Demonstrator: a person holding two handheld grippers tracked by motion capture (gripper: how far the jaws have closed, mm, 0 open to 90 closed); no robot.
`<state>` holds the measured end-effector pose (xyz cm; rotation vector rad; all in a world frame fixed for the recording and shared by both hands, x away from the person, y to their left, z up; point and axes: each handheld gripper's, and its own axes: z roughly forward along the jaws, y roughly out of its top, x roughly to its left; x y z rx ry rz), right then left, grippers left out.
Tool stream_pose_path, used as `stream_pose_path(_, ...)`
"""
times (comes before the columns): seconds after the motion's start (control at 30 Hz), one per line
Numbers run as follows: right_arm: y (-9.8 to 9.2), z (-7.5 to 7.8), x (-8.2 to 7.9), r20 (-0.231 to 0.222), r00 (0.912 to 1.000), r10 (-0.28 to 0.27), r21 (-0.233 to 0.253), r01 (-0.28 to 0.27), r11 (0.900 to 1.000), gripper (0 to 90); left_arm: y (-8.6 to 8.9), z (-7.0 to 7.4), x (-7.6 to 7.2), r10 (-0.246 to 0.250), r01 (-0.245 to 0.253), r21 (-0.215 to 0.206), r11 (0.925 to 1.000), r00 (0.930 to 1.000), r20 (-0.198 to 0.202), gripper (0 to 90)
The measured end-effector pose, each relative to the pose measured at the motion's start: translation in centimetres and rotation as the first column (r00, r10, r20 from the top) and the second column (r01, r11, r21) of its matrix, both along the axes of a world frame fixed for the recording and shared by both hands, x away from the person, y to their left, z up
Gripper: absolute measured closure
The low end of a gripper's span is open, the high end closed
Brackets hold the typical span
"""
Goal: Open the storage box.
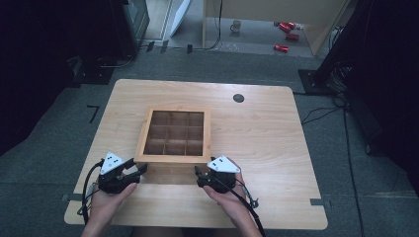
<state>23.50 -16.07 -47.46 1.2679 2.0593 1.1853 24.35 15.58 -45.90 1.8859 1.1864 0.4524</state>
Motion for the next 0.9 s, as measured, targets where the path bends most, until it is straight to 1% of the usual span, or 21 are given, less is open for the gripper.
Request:
stream_pose_path(0.1,-0.1,0.1,0.0,0.006,0.9999,-0.009,0.007,0.009,1.000,35.4,0.0,0.0,0.0,0.000,0.000,0.000,1.0000,1.0000,0.001,51.0)
stream_pose_path(0.13,-0.2,0.2,0.1,0.020,0.9996,-0.019,0.017,0.018,1.000,36.4,0.0,-0.1,0.0,-0.001,0.001,0.000,1.0000,1.0000,-0.001,50.9)
stream_pose_path(0.17,-0.2,0.2,0.1,0.020,0.9996,-0.019,0.017,0.018,1.000,36.4,0.0,-0.1,0.0,-0.001,0.001,0.000,1.0000,1.0000,-0.001,50.8)
stream_pose_path(0.2,-0.2,0.3,0.0,0.032,0.9993,-0.018,0.017,0.017,1.000,36.6,0.1,0.0,0.0,-0.001,0.001,-0.013,0.9999,1.0000,-0.001,50.6)
stream_pose_path(0.37,-0.2,0.3,0.0,0.049,0.9988,-0.010,0.003,0.010,1.000,36.7,0.2,-0.1,0.1,-0.002,0.002,-0.023,0.9997,1.0000,0.001,49.4)
stream_pose_path(0.4,-0.2,0.4,0.0,0.066,0.9978,-0.004,-0.003,0.004,1.000,36.8,0.3,-0.1,0.1,-0.002,0.003,-0.037,0.9993,1.0000,0.004,49.0)
stream_pose_path(0.5,-0.2,0.6,0.0,0.077,0.9970,0.000,-0.001,0.000,1.000,36.7,0.6,0.0,0.0,-0.002,0.002,-0.046,0.9989,1.0000,0.008,47.9)
stream_pose_path(0.53,-0.2,0.7,0.0,0.083,0.9965,0.003,-0.004,-0.003,1.000,36.6,0.7,0.0,0.0,0.000,0.001,-0.040,0.9992,1.0000,0.006,46.2)
stream_pose_path(0.57,-0.2,1.1,0.0,0.093,0.9957,0.005,-0.001,-0.005,1.000,36.4,1.0,-0.3,0.0,0.010,-0.010,-0.023,0.9997,1.0000,-0.001,41.1)
stream_pose_path(0.6,-0.2,1.2,0.0,0.096,0.9954,0.004,0.003,-0.004,1.000,36.3,1.2,-0.5,0.0,0.020,-0.020,-0.015,0.9997,0.9998,-0.008,39.0)
stream_pose_path(0.63,-0.2,1.2,0.0,0.096,0.9954,0.004,0.003,-0.004,1.000,36.3,1.2,-0.5,0.0,0.020,-0.020,-0.015,0.9997,0.9998,-0.008,37.1)
stream_pose_path(0.67,-0.3,1.8,0.1,0.112,0.9937,0.005,0.010,-0.006,1.000,35.4,1.8,-1.0,0.0,0.031,-0.031,-0.012,0.9994,0.9991,-0.031,34.5)
stream_pose_path(0.7,-0.3,1.8,0.1,0.112,0.9937,0.005,0.010,-0.006,1.000,35.4,1.8,-1.0,0.0,0.031,-0.031,-0.012,0.9994,0.9991,-0.031,33.0)
stream_pose_path(0.73,-0.4,2.3,0.2,0.123,0.9923,0.007,0.010,-0.008,1.000,34.6,2.4,-1.6,0.0,0.047,-0.047,-0.005,0.9989,0.9976,-0.051,30.9)
stream_pose_path(0.77,-0.4,2.3,0.2,0.123,0.9923,0.007,0.010,-0.008,1.000,34.6,2.4,-1.6,0.0,0.047,-0.047,-0.005,0.9989,0.9976,-0.051,29.6)
stream_pose_path(0.9,-0.6,3.3,0.6,0.144,0.9894,0.016,0.002,-0.017,1.000,31.3,3.1,-2.9,-0.1,0.077,-0.075,0.031,0.9967,0.9942,-0.075,26.0)
